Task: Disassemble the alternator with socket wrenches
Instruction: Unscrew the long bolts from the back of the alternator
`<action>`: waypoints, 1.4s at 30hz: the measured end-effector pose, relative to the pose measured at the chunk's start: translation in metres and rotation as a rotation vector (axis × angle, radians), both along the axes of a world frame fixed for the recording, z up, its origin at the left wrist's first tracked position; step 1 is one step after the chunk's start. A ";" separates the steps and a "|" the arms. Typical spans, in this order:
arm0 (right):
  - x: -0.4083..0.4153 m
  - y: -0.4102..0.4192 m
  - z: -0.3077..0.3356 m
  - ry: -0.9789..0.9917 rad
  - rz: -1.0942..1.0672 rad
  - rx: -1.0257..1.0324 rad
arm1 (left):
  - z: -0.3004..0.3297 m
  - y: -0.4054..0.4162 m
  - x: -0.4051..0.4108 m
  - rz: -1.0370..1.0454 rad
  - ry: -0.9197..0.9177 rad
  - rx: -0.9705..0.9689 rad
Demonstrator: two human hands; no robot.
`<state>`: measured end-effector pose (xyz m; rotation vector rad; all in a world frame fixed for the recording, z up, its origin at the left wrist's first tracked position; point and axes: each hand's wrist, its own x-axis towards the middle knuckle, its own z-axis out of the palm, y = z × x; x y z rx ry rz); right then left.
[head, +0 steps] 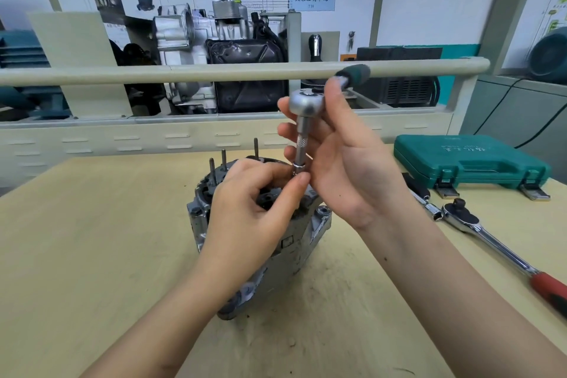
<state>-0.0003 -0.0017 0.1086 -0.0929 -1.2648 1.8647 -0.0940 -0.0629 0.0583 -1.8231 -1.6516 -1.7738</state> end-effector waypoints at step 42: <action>0.000 -0.007 0.001 0.009 0.010 -0.009 | -0.001 0.002 0.000 0.038 -0.027 0.035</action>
